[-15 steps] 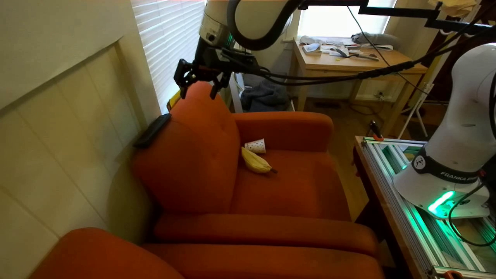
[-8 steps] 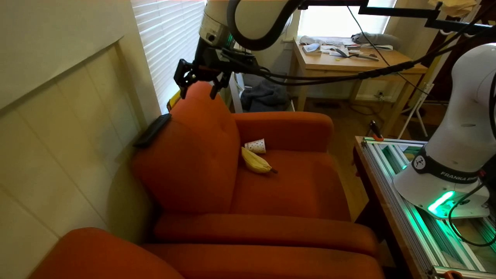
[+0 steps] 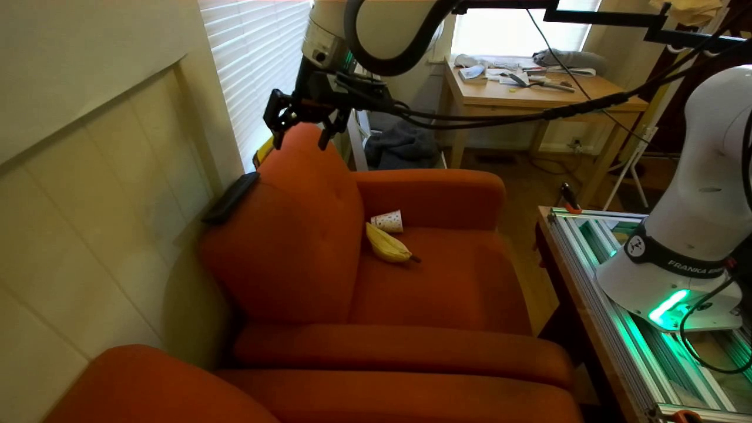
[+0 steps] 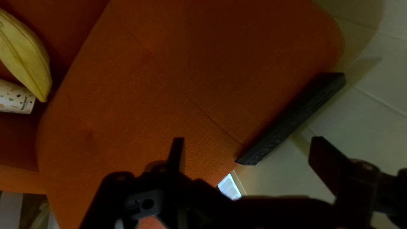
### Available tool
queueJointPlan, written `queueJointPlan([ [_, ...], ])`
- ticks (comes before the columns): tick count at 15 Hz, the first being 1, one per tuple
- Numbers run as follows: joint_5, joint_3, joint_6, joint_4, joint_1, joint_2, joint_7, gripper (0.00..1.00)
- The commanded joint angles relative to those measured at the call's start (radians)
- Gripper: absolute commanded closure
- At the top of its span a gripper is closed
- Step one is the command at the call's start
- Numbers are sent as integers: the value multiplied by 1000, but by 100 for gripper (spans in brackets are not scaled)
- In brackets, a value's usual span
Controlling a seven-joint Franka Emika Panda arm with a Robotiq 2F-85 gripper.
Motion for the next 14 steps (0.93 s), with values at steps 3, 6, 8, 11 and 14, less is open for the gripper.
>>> queueJointPlan([
  [3, 14, -23, -1, 1, 22, 1, -12, 0],
  [6, 8, -29, 6, 3, 20, 1, -10, 0],
  [8, -2, -45, -5, 16, 21, 9, 5, 0],
  [11, -4, -60, -7, 30, 17, 23, -13, 0],
  [14, 19, -57, -12, 56, 9, 47, -56, 0],
])
